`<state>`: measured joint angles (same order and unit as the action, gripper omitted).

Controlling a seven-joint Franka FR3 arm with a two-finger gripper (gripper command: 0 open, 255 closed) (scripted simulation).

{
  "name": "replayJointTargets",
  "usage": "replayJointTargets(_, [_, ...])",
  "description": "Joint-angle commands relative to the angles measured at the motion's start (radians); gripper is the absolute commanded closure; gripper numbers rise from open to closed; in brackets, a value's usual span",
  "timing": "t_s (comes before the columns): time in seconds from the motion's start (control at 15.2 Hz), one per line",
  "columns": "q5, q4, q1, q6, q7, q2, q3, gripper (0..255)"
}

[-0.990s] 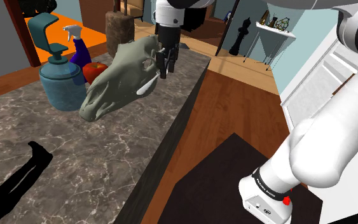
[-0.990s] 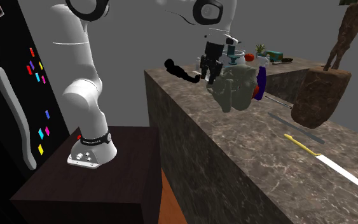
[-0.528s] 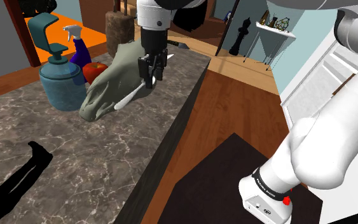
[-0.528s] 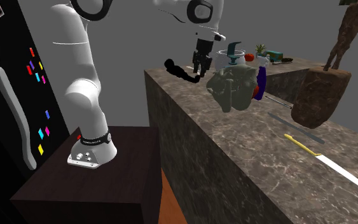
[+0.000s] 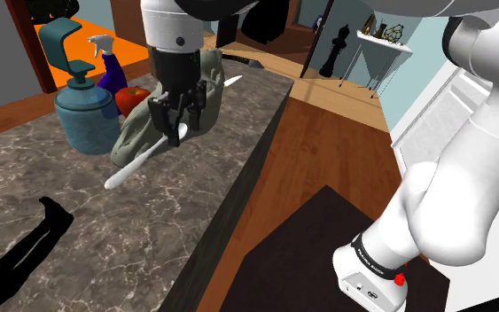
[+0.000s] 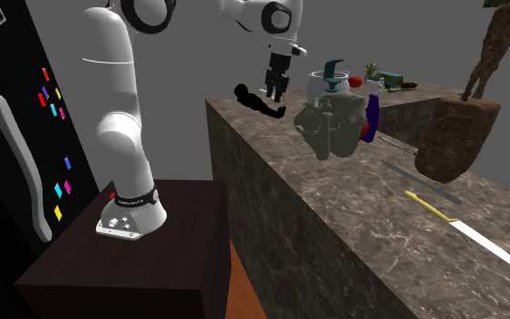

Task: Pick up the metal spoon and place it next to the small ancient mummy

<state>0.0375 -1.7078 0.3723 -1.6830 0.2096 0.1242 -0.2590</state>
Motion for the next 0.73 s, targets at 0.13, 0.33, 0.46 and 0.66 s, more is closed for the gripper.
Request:
replayJointTargets(0.13, [-0.007, 0.066, 0.056, 0.011, 0.098, 0.052, -0.04, 255])
replayJointTargets(0.33, [-0.019, 0.136, 0.101, 0.023, 0.169, 0.107, -0.066, 255])
replayJointTargets(0.46, [-0.03, 0.191, 0.133, 0.034, 0.215, 0.15, -0.081, 255])
replayJointTargets(0.66, [-0.051, 0.287, 0.187, 0.057, 0.284, 0.222, -0.1, 255])
